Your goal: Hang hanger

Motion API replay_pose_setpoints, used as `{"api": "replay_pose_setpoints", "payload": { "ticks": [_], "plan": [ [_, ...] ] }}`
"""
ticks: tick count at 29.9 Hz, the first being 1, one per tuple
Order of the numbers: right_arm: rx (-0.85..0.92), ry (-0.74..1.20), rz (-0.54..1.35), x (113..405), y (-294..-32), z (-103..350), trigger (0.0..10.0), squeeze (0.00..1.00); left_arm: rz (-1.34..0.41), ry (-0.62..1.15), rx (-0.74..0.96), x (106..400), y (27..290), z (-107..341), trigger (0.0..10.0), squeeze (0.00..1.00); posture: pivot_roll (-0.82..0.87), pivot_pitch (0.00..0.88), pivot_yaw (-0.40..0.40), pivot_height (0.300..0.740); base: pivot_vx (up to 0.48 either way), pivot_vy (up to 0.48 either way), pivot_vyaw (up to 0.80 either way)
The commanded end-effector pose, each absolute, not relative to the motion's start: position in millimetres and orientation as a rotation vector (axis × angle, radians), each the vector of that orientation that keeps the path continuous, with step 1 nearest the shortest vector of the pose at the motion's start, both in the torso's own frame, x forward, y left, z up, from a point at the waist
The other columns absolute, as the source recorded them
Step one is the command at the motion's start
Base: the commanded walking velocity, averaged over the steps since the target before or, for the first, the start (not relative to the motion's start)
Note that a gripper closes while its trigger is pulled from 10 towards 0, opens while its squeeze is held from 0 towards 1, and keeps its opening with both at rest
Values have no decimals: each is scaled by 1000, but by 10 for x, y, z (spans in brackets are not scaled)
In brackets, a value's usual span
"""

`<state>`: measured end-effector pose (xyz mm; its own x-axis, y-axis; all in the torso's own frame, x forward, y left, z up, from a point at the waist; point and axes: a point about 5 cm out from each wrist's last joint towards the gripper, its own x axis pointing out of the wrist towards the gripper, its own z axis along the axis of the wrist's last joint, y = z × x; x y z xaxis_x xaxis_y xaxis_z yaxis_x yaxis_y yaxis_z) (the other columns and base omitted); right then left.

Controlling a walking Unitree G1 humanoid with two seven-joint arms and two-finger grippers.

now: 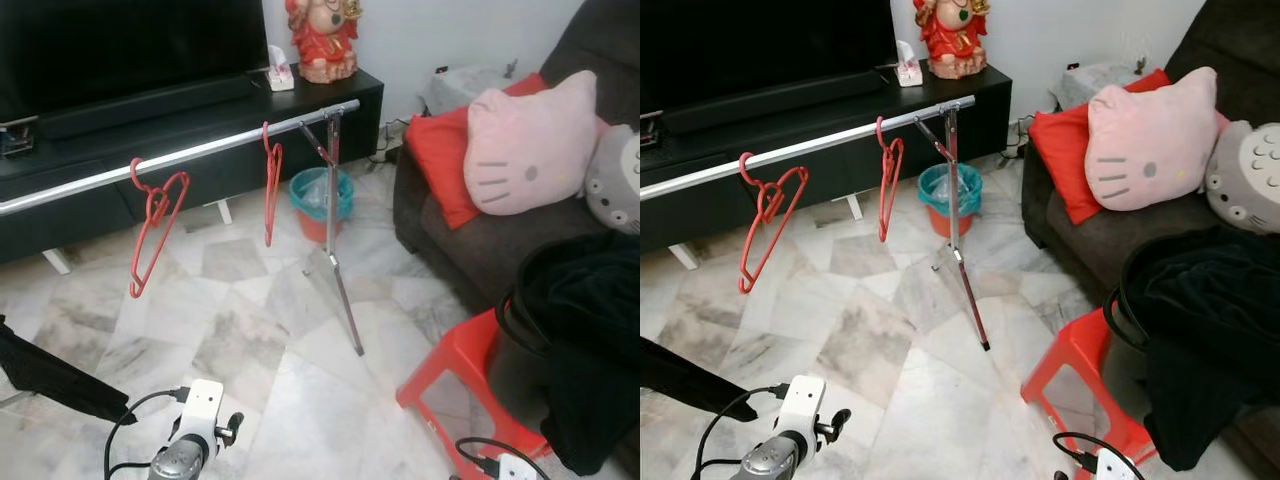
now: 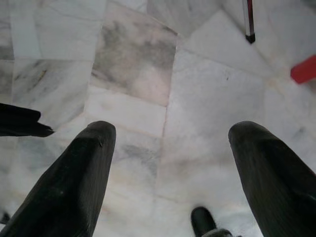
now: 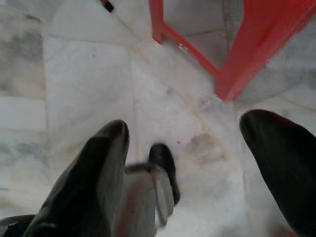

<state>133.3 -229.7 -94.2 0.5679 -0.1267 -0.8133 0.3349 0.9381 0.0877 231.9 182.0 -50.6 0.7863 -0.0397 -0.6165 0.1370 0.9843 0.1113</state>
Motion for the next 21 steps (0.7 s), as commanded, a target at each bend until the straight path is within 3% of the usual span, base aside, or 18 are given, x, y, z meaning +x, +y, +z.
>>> {"api": "replay_pose_setpoints", "payload": {
  "ticks": [1,5,21],
  "plan": [
    [259,945,-272,1309,-2260,-961,10000,0,-97,680,173,2272,1854,-536,10000,0,-20,0,51,740,0,-315,-788],
    [243,947,-266,1309,-2266,-960,10000,0,-99,678,175,2273,1848,-535,10000,0,-20,0,51,740,0,-314,-784],
    [241,955,-261,1305,-2260,-964,10000,0,-97,688,177,2236,1867,-555,10000,0,-19,0,52,740,0,-300,0]
  ]
}}
